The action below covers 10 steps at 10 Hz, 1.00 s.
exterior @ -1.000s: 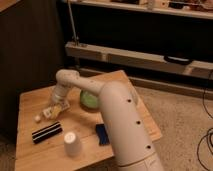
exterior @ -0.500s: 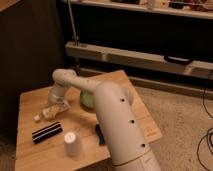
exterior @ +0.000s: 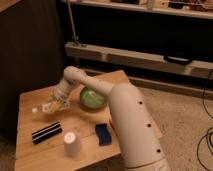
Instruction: Stand the bottle upright
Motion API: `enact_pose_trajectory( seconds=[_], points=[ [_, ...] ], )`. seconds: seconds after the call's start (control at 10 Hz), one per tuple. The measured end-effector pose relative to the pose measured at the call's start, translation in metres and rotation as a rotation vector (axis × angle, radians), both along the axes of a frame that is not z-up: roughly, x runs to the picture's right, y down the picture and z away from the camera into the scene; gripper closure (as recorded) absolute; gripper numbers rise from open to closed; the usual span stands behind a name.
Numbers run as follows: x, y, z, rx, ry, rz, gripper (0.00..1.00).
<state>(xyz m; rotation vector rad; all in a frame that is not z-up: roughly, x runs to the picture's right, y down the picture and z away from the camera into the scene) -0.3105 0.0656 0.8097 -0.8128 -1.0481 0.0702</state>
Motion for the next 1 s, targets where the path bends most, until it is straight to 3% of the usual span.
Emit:
enact_pose_trajectory(
  seconds=[0.2, 0.5, 1.0],
  points=[
    [0.018, -0.009, -0.023, -0.002, -0.065, 0.117, 1.00],
    [0.043, -0.008, -0.034, -0.009, -0.116, 0.253, 1.00],
    [0.069, -0.003, -0.041, -0.034, -0.144, 0.384, 1.00]
  ],
)
